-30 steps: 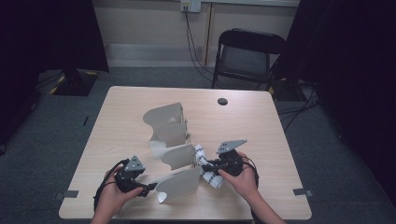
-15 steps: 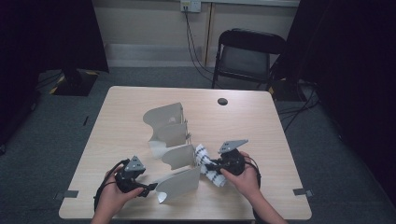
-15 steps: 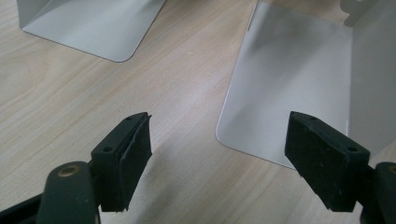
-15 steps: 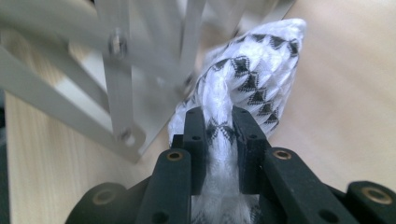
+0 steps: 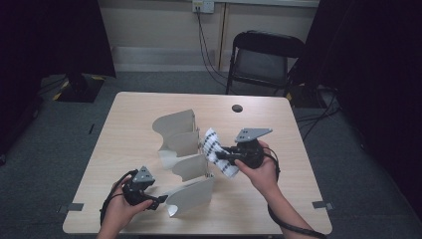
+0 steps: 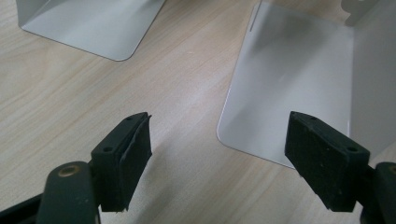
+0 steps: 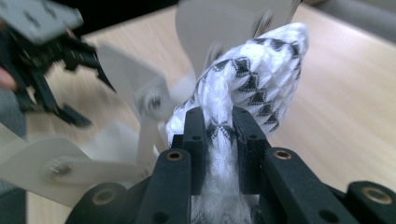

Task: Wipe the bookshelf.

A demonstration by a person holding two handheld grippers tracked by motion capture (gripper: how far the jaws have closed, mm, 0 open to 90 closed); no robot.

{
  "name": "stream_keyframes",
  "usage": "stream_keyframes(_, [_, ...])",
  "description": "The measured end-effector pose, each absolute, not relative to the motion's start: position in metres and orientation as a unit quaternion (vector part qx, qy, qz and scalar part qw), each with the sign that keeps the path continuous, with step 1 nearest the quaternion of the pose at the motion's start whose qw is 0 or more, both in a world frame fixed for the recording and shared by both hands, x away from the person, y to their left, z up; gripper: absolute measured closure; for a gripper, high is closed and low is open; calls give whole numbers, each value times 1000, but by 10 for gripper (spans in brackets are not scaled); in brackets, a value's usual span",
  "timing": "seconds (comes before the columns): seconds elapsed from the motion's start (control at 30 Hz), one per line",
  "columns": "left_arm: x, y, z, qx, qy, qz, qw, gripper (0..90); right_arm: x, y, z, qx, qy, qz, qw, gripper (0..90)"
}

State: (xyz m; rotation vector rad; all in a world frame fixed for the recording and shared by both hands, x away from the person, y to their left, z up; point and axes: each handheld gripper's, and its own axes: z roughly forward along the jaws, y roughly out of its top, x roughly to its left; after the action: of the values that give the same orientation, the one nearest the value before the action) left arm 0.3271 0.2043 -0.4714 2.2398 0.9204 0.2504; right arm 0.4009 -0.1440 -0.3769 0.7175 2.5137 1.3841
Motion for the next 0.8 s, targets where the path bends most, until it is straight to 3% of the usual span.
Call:
stream_keyframes(0.5, [327, 206, -471, 862, 356, 97, 348, 227, 401, -139, -461, 283, 866, 411, 35, 781])
stream_keyframes(0.8, [326, 207, -471, 863, 355, 96, 347, 227, 401, -138, -477, 280, 879, 384, 33, 781])
